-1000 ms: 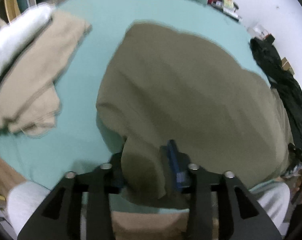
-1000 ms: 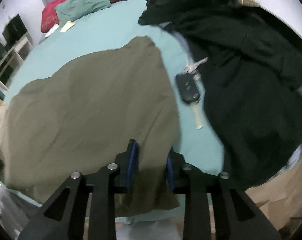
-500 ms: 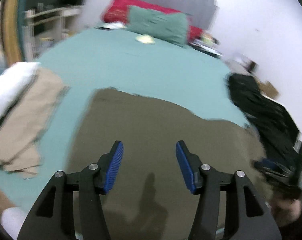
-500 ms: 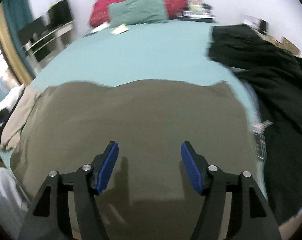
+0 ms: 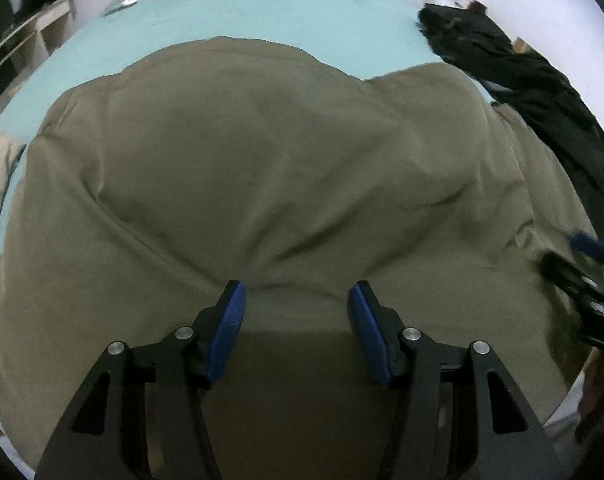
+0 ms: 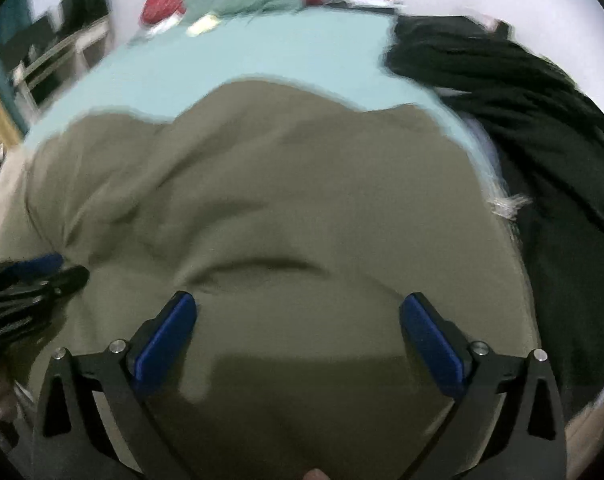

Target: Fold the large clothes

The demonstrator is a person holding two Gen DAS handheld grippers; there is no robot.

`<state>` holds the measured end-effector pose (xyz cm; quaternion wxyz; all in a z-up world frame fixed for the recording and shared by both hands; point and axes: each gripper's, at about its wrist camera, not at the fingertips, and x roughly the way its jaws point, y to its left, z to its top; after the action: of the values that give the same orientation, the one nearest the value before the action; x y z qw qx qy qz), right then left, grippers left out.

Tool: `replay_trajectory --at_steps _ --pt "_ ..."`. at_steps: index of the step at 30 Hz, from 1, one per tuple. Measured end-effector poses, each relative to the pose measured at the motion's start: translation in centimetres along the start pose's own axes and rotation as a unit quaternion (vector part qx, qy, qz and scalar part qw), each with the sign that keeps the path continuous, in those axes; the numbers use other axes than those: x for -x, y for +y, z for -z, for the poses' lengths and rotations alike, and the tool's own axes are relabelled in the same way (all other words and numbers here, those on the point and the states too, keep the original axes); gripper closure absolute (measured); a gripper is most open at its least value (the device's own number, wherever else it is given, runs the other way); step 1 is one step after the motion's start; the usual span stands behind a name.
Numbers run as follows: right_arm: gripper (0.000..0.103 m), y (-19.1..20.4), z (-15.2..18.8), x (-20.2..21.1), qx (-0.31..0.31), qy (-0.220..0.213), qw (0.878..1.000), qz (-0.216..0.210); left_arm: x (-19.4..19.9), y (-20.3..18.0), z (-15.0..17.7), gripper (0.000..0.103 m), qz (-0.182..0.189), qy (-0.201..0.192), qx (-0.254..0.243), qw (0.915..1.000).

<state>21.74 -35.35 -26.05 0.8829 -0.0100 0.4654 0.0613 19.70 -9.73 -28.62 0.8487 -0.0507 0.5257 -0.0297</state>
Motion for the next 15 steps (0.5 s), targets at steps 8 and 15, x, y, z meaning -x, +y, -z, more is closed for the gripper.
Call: replay_trajectory --at_steps 8,15 --pt "0.001 -7.9 7.2 6.6 -0.175 -0.049 0.983 0.014 5.2 -1.0 0.0 0.045 0.062 -0.077 0.055 0.9936" --pt "0.001 -9.2 9.2 5.9 -0.221 -0.036 0.974 -0.043 4.0 -3.5 -0.8 0.045 0.051 -0.081 0.030 0.9949"
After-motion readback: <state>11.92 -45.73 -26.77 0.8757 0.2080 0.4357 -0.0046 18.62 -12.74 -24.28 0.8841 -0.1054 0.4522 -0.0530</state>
